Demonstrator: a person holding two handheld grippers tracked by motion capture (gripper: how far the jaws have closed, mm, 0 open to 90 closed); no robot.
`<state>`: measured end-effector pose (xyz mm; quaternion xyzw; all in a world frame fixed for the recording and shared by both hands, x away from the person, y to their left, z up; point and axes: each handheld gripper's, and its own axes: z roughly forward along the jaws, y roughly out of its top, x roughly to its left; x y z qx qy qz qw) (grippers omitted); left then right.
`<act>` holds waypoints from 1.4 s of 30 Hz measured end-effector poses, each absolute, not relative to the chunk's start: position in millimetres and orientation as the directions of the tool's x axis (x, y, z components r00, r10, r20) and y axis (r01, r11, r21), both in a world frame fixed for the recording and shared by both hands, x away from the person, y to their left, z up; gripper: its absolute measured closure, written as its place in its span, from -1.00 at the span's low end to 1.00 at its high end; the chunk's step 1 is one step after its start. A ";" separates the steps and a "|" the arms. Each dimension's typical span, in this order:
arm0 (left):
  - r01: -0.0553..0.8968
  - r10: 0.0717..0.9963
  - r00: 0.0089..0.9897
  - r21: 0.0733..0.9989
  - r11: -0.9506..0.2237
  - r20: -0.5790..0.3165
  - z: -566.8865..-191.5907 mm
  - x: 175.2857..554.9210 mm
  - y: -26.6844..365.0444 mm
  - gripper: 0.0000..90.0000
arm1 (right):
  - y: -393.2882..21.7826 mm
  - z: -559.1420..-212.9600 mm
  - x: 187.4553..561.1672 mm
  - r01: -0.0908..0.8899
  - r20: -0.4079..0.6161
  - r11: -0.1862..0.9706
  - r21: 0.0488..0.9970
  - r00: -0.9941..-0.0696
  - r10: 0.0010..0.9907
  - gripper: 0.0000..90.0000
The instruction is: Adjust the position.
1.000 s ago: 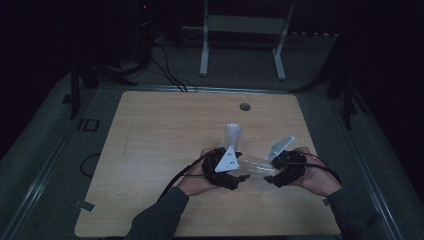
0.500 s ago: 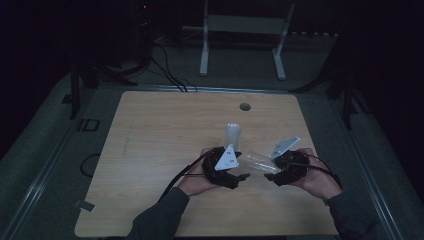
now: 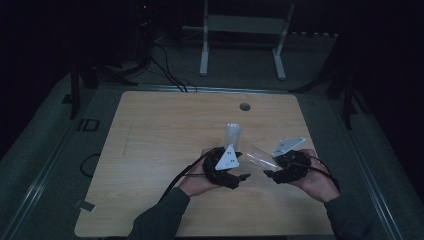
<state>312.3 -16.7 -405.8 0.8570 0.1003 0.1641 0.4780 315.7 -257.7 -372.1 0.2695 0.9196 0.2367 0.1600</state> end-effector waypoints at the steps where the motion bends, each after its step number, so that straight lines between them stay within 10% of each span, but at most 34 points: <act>1: 0.015 0.329 0.926 0.852 -0.523 0.185 -405.9 312.4 -16.8 -0.33 | -258.1 -372.1 315.5 0.422 -0.167 0.737 0.528 -0.800 0.577 -0.08; 42: 0.054 0.355 0.924 0.870 -0.489 0.142 -403.8 315.8 -16.7 -0.32 | -266.4 -375.7 301.5 0.358 -0.194 0.522 0.774 -0.651 0.734 -0.07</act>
